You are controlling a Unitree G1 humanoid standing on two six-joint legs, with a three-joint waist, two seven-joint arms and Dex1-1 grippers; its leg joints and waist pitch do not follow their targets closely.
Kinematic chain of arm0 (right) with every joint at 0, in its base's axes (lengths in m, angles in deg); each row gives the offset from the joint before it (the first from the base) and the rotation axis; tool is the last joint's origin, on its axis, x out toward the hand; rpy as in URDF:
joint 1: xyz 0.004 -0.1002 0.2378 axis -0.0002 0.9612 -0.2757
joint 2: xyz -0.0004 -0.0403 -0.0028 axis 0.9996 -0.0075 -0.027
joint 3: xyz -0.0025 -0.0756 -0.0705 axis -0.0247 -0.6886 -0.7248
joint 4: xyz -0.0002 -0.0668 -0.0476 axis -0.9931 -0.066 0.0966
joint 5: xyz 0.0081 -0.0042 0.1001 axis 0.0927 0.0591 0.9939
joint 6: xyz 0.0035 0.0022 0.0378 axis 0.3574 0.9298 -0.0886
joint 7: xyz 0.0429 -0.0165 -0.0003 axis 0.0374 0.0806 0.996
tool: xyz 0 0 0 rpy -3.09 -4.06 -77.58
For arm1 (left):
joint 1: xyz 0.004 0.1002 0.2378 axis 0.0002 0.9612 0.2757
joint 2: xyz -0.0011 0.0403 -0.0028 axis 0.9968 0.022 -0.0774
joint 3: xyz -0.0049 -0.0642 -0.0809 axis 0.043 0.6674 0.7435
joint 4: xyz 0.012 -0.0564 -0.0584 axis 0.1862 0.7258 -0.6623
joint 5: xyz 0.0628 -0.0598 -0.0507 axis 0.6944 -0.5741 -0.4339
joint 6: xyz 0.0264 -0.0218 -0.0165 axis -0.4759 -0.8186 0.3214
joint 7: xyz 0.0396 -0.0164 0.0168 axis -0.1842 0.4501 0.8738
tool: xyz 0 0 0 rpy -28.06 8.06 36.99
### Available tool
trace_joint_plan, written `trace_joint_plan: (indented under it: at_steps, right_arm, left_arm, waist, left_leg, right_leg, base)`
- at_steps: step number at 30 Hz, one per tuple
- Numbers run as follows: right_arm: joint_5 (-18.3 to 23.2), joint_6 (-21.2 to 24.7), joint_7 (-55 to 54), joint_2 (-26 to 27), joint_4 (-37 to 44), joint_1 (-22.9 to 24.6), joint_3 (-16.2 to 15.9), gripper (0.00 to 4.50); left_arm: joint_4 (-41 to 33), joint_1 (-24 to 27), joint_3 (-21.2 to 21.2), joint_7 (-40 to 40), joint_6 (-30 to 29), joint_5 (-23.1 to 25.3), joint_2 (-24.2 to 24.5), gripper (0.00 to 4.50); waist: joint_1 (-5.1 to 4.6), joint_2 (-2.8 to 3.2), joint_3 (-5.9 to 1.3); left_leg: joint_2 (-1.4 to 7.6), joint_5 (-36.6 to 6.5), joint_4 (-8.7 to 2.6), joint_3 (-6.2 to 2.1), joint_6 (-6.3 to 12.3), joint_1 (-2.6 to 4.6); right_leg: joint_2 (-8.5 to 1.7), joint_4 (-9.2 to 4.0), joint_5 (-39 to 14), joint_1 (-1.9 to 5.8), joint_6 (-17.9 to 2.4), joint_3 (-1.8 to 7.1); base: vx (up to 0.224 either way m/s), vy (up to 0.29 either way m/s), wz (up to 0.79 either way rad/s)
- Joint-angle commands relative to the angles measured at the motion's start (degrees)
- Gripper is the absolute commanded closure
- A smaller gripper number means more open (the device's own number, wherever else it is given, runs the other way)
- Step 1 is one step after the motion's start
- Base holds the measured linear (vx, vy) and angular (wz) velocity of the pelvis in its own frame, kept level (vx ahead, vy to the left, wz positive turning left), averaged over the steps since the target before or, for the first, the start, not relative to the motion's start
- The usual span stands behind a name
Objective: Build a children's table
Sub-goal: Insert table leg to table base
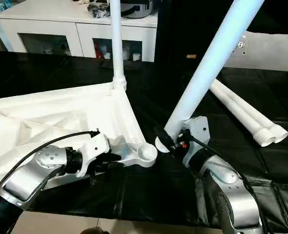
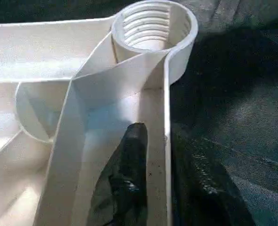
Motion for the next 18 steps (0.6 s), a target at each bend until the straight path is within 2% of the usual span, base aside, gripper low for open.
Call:
trace_joint_plan:
  at_steps: [1,4,7,8,10,11,12,13,14,15,16,18]
  right_arm:
    - [2.72,2.56,1.71,-0.84,0.16,-1.48,0.07,2.58]
    - [4.77,4.65,4.52,-1.58,0.11,-2.76,-0.65,2.58]
    - [4.84,5.95,6.98,-2.34,-1.46,-5.24,-2.11,2.58]
    - [4.84,5.95,6.98,-2.34,-1.46,-5.24,-2.11,2.58]
    - [2.76,5.02,9.07,-3.31,-3.77,-7.87,-4.2,2.58]
    - [2.76,5.02,9.07,-3.31,-3.77,-7.87,-4.2,2.58]
    - [1.47,4.83,9.79,-3.88,-5.25,-9.44,-5.46,2.58]
    - [1.15,6.0,10.41,-4.31,-6.61,-11.04,-6.4,2.58]
    - [1.23,6.25,11.23,-4.57,-7.03,-11.62,-6.89,2.58]
    - [1.18,6.92,11.84,-4.9,-7.67,-12.48,-7.48,2.58]
    - [1.65,8.15,12.46,-5.11,-8.36,-13.42,-7.76,2.58]
    - [2.03,8.7,12.81,-5.15,-8.73,-13.89,-7.75,2.58]
  left_arm:
    - [1.35,-0.67,-0.31,-1.68,1.52,-0.07,0.43,3.86]
    - [2.23,-1.29,-0.74,-3.59,2.63,-0.02,0.84,4.21]
    - [3.55,-1.93,-1.31,-5.45,4.4,0.43,1.5,4.3]
    - [3.55,-1.93,-1.31,-5.45,4.4,0.43,1.5,4.4]
    - [4.94,-2.68,-1.52,-7.07,6.78,0.95,1.98,4.47]
    - [4.94,-2.68,-1.52,-7.07,6.78,0.95,1.98,4.5]
    - [5.82,-3.08,-1.71,-7.98,8.28,1.51,2.31,4.5]
    - [6.98,-3.55,-2.04,-9.24,10.14,2.17,2.71,4.5]
    - [7.69,-3.84,-2.02,-9.75,10.86,2.2,2.71,4.5]
    - [8.93,-4.39,-1.73,-10.42,11.79,1.96,2.42,4.5]
    - [10.8,-5.4,-1.48,-11.87,13.62,1.35,2.04,4.5]
    - [11.81,-5.99,-1.5,-12.88,14.77,1.05,1.95,4.5]
  waist:
    - [0.04,0.1,-2.75]
    - [0.03,0.07,-2.81]
    - [0.1,0.39,-2.95]
    - [-0.03,0.31,-2.99]
    - [0.0,0.26,-2.91]
    - [0.1,0.03,-2.95]
    - [0.21,0.2,-3.0]
    - [0.15,-0.2,-2.9]
    - [0.14,-0.33,-2.9]
    - [0.27,-0.2,-2.85]
    - [0.42,-0.48,-2.87]
    - [0.55,-0.41,-2.96]
  left_leg:
    - [3.37,-10.95,-4.75,-0.98,-0.09,1.31]
    - [3.34,-10.58,-4.67,-0.93,0.14,1.27]
    - [3.34,-9.71,-4.54,-1.03,0.18,1.29]
    - [3.3,-9.66,-4.54,-0.96,0.05,1.34]
    - [3.38,-10.06,-4.56,-0.91,-0.29,1.3]
    - [3.38,-9.89,-4.5,-0.87,-0.31,1.37]
    - [3.44,-9.45,-4.46,-0.79,-0.4,1.46]
    - [3.46,-9.45,-4.54,-0.77,-0.26,1.41]
    - [3.4,-9.33,-4.54,-0.76,-0.22,1.36]
    - [3.43,-9.65,-4.56,-0.67,-0.27,1.47]
    - [3.55,-9.61,-4.58,-0.59,-0.26,1.53]
    - [3.6,-9.04,-4.64,-0.61,-0.32,1.51]
  right_leg:
    - [-4.65,-4.79,-0.78,0.91,-9.85,2.37]
    - [-4.67,-4.76,-0.02,0.97,-10.13,2.39]
    - [-4.61,-4.54,1.8,0.99,-10.43,2.3]
    - [-4.53,-4.5,2.13,0.97,-10.59,2.27]
    - [-4.71,-4.51,2.16,1.0,-11.09,2.31]
    - [-4.79,-4.49,1.92,1.01,-11.38,2.28]
    - [-4.72,-4.47,2.17,0.91,-11.36,2.29]
    - [-4.71,-4.58,2.09,0.92,-11.38,2.3]
    - [-4.7,-4.52,1.84,0.98,-11.46,2.27]
    - [-4.83,-4.56,0.56,0.91,-11.38,2.3]
    - [-4.91,-4.57,0.21,0.86,-11.26,2.34]
    - [-4.91,-4.41,0.89,0.85,-11.17,2.27]
  base:
    - [0.0,0.0,0.0]
    - [0.0,0.0,0.0]
    - [0.0,0.0,0.0]
    - [0.0,0.0,0.0]
    - [0.0,0.0,0.0]
    - [0.0,0.0,0.0]
    - [0.0,0.0,0.0]
    - [0.0,0.0,0.0]
    - [0.0,0.0,0.0]
    - [0.0,0.0,0.0]
    - [0.0,0.0,0.0]
    - [0.0,0.0,0.0]
